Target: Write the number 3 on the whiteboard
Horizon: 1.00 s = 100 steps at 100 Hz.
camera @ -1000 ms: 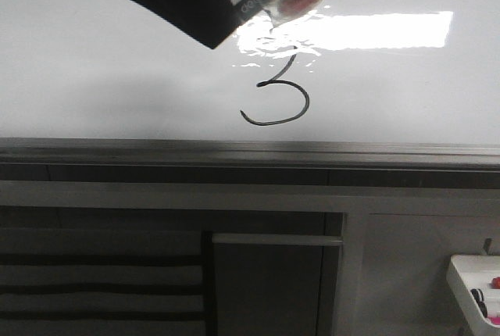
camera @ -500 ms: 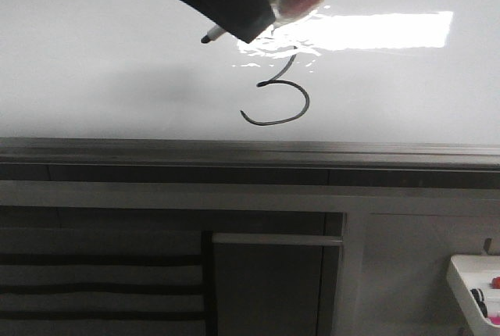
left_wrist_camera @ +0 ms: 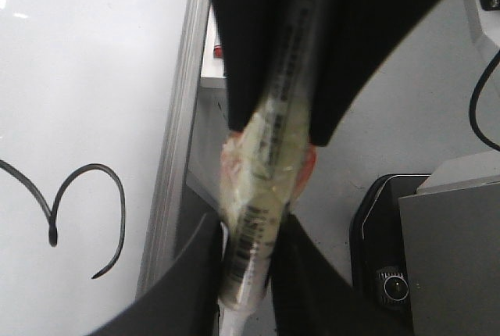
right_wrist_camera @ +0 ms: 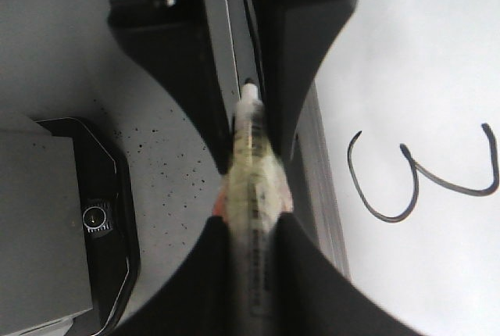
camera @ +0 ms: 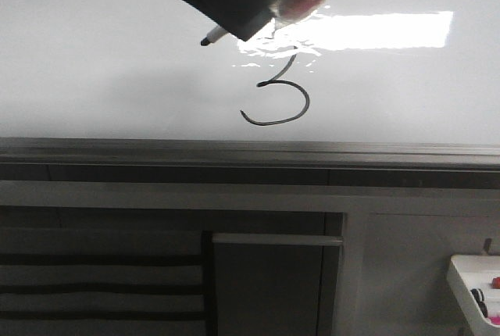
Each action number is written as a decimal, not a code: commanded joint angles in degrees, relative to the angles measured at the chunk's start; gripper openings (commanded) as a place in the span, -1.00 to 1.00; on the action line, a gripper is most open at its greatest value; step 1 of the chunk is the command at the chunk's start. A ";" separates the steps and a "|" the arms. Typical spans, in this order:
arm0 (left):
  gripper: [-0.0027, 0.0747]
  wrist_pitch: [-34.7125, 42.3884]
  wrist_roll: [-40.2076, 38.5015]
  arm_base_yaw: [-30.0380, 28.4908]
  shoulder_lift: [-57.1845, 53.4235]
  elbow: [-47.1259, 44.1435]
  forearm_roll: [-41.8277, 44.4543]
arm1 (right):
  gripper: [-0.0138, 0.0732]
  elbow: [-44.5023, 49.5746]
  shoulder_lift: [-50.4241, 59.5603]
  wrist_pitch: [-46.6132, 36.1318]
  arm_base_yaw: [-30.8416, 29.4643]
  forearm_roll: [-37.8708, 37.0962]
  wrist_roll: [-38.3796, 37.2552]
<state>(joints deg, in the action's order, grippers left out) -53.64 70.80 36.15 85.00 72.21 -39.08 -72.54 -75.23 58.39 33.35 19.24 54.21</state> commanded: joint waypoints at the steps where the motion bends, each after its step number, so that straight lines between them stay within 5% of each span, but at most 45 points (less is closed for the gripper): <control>1: -0.90 2.34 -1.60 0.28 -1.83 1.81 -3.12 | -0.49 -1.85 1.77 -1.84 0.21 2.14 0.28; 11: -0.90 2.45 -1.81 0.15 -1.83 1.81 -2.53 | -0.11 -1.85 1.77 -2.09 0.09 2.14 0.28; 20: -0.90 4.01 -5.64 0.05 -1.83 1.81 2.30 | 0.03 -2.14 2.17 -2.20 -0.93 1.08 -0.68; 36: -0.90 8.90 -18.95 -2.40 -1.83 1.81 13.11 | 0.02 -3.51 5.81 -2.33 -4.91 -3.38 -7.75; 66: -0.90 18.21 -35.07 -14.62 -6.49 -4.36 13.12 | 0.02 -3.64 10.75 -0.63 -14.56 -3.38 -11.26; 83: -0.90 28.03 -38.30 -20.15 -12.27 -13.89 12.01 | 0.02 -3.42 10.75 -0.34 -15.43 -3.38 -11.30; 100: -0.90 28.55 -38.83 -24.80 -11.68 -18.32 10.56 | 0.02 -3.32 10.75 -0.69 -15.43 -3.38 -11.30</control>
<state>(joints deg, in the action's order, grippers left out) -28.83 33.07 13.11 74.29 53.96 -26.44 -74.39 -65.74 60.37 18.35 15.23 43.07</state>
